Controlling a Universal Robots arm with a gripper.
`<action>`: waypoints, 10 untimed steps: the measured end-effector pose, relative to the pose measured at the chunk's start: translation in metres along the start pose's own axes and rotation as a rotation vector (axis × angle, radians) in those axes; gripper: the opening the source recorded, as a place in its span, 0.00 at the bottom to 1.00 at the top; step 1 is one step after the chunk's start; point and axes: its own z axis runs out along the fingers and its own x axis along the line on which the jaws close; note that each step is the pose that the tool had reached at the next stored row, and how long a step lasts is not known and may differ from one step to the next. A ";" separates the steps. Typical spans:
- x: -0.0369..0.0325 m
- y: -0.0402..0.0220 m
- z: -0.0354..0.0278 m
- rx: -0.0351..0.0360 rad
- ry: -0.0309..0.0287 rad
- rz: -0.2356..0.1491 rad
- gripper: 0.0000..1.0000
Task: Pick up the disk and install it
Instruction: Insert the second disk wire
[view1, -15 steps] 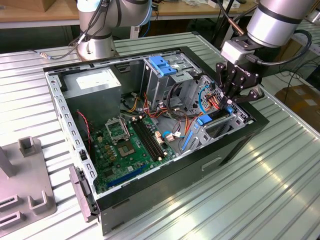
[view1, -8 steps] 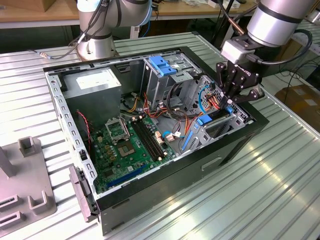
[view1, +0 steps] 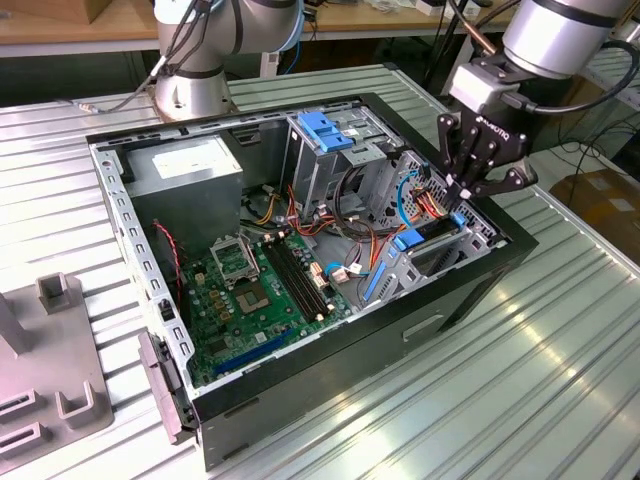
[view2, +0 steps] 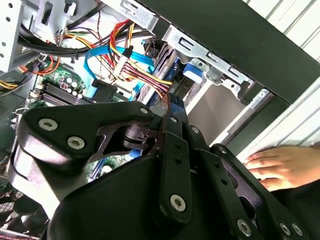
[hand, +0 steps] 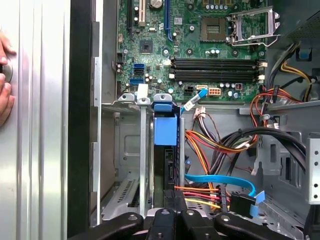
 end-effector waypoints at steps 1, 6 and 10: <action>0.0001 0.0000 -0.0037 0.0000 0.0000 0.000 0.10; -0.0017 0.0009 -0.0081 0.0000 -0.0004 0.000 0.10; -0.0034 0.0084 -0.0083 0.0000 -0.0103 0.000 0.10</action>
